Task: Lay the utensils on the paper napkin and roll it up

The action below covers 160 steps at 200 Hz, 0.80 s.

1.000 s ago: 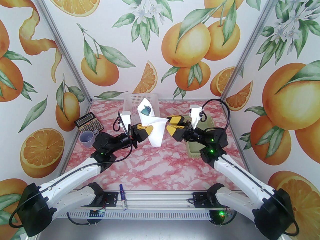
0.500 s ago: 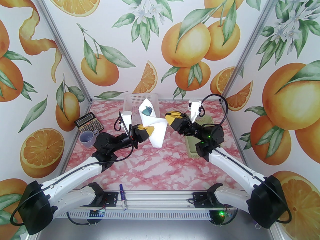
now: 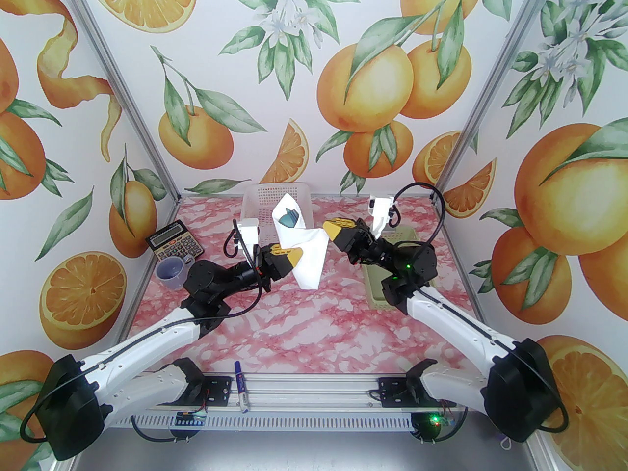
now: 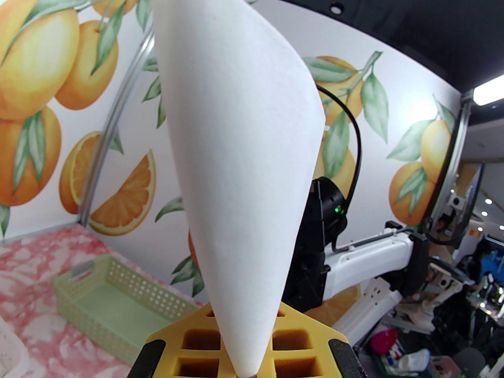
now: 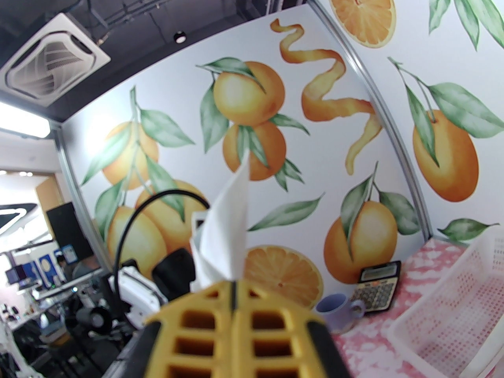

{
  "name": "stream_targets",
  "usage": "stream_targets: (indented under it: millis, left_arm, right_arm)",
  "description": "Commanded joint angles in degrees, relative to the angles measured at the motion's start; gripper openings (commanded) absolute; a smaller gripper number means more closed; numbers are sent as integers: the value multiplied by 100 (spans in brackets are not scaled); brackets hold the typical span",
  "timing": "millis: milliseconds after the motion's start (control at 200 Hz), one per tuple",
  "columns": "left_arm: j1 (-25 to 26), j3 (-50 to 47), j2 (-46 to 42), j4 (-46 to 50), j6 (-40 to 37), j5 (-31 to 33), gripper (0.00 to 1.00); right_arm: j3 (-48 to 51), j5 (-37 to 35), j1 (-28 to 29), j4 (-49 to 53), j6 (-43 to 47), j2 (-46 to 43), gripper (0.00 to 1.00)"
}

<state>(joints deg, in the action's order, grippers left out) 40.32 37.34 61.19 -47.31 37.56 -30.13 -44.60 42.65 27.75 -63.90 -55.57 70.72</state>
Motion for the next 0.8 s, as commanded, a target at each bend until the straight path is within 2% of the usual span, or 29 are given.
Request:
stream_targets:
  millis: [0,795]
  left_arm:
    - [38,175,22,-407,58,-77,0]
    - [196,203,253,-948,68,101,0]
  right_arm:
    - [-163,-211,49,-61,186,166,0]
    - [-559,-513,769,-1036,-121,1140,0]
